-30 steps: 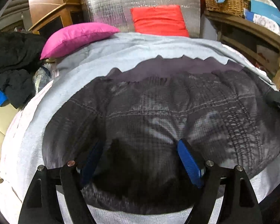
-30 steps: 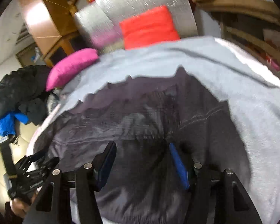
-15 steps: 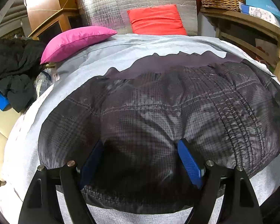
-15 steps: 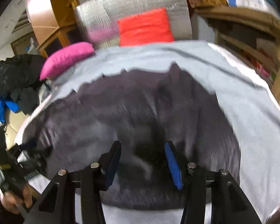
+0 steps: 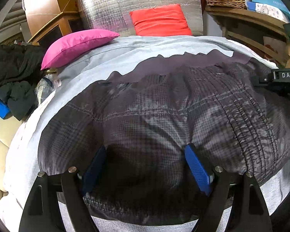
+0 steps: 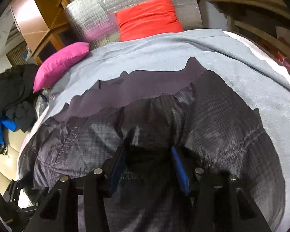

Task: Fold large clothes
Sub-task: 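Hold the jacket bundle hem with both grippers and smooth it flat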

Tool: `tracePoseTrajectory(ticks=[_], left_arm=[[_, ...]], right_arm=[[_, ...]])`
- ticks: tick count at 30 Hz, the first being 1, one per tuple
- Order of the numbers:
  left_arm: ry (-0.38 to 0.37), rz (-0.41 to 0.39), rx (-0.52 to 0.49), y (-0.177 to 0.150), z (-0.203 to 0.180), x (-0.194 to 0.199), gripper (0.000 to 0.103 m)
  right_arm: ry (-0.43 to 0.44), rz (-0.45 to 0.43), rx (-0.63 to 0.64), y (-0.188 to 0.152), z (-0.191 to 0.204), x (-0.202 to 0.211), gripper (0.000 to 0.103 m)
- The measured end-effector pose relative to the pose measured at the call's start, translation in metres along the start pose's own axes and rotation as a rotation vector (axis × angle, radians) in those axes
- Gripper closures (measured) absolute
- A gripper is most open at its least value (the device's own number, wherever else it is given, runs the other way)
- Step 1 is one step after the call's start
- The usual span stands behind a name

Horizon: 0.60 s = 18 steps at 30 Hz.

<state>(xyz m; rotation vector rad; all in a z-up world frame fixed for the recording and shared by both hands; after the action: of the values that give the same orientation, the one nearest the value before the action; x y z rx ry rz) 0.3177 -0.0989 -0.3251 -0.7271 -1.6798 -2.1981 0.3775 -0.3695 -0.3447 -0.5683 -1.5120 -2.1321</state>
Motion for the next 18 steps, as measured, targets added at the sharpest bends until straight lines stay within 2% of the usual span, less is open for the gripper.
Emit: tracePoseTrajectory(ticks=[11, 13, 16, 18], left_arm=[[0.002, -0.002, -0.001, -0.001, 0.001, 0.003, 0.018], [0.006, -0.001, -0.001, -0.001, 0.001, 0.004, 0.019], [0.004, 0.002, 0.008, 0.0, 0.002, 0.005, 0.018], [0.003, 0.005, 0.019, 0.002, 0.004, 0.008, 0.019]], right_arm=[[-0.014, -0.101, 0.007, -0.019, -0.005, 0.082, 0.048], [-0.033, -0.078, 0.01, -0.032, -0.007, 0.084, 0.042], [-0.088, 0.006, 0.046, -0.05, -0.012, 0.062, 0.042], [-0.114, -0.001, 0.091, -0.048, -0.005, 0.069, 0.042]])
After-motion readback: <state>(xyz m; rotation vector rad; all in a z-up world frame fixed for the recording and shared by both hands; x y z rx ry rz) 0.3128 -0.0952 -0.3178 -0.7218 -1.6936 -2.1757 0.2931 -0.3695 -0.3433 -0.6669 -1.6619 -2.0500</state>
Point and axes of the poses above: each gripper's, at about its wrist camera, not at the fingertips, and x roughly against the way its jaws point, z to its left, y to its top, the point moved 3 cm from there along -x, roughly the way its jaws point, and after that the axes turned 11 degrees about -z, right-handed, at the moved point
